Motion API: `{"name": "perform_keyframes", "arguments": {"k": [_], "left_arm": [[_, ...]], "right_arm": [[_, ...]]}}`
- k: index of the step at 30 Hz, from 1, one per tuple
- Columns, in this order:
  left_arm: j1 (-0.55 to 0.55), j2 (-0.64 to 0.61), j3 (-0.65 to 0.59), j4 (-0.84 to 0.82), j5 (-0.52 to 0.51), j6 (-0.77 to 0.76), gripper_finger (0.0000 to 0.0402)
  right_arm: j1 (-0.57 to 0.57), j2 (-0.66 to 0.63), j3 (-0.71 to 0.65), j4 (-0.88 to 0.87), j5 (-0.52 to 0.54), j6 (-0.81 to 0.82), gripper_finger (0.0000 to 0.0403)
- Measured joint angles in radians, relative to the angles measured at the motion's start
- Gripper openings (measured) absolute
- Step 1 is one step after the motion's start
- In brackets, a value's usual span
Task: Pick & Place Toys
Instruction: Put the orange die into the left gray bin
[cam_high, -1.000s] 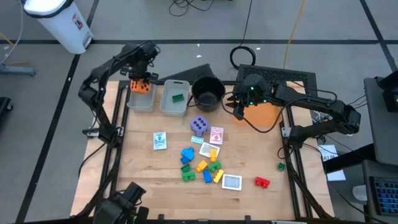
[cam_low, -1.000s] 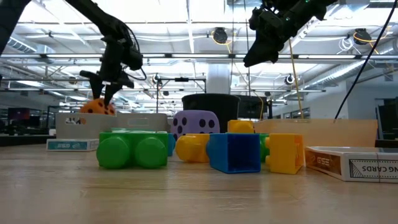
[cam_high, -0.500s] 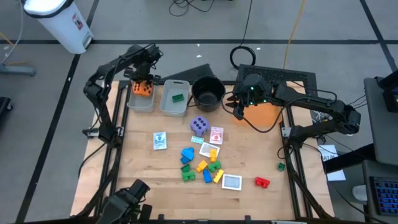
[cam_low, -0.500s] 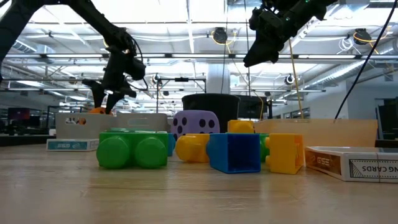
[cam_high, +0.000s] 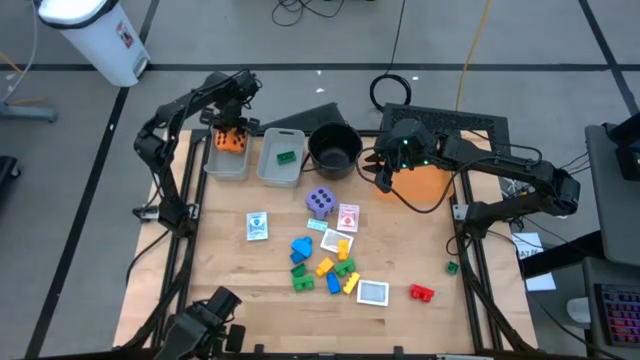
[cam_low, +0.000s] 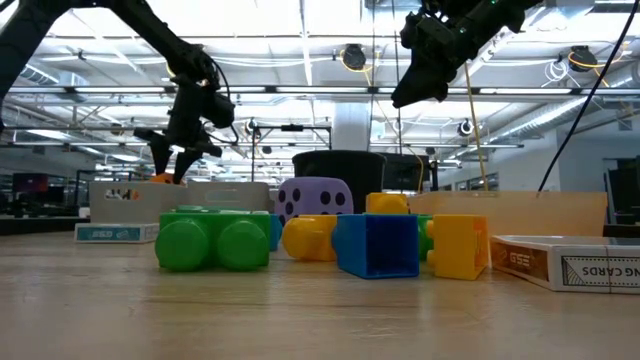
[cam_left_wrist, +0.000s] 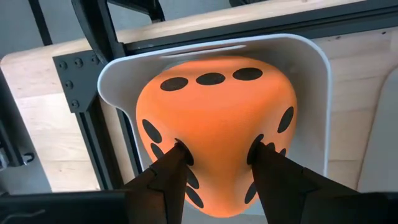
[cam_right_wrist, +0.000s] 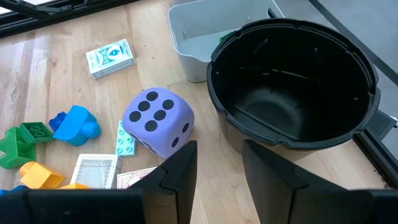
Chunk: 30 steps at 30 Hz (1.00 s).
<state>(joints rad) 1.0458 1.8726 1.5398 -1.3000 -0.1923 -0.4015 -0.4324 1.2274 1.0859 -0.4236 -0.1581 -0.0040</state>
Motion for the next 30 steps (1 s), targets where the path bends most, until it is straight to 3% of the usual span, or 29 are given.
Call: {"name": "perform_keyframes", "arguments": {"k": [10,22,30], "left_arm": [[0.000,0.000,0.000,0.018,0.001,-0.008,0.0165],[0.000,0.000,0.000,0.018,0.011,0.004,0.0251],[0.001,0.000,0.009,-0.003,0.065,0.031,0.0266]], "right_arm": [[0.000,0.000,0.000,-0.016,0.000,0.000,0.0126],[0.000,0.000,0.000,-0.015,0.000,0.000,0.0126],[0.000,0.000,0.000,-0.015,0.000,0.000,0.0126]]}}
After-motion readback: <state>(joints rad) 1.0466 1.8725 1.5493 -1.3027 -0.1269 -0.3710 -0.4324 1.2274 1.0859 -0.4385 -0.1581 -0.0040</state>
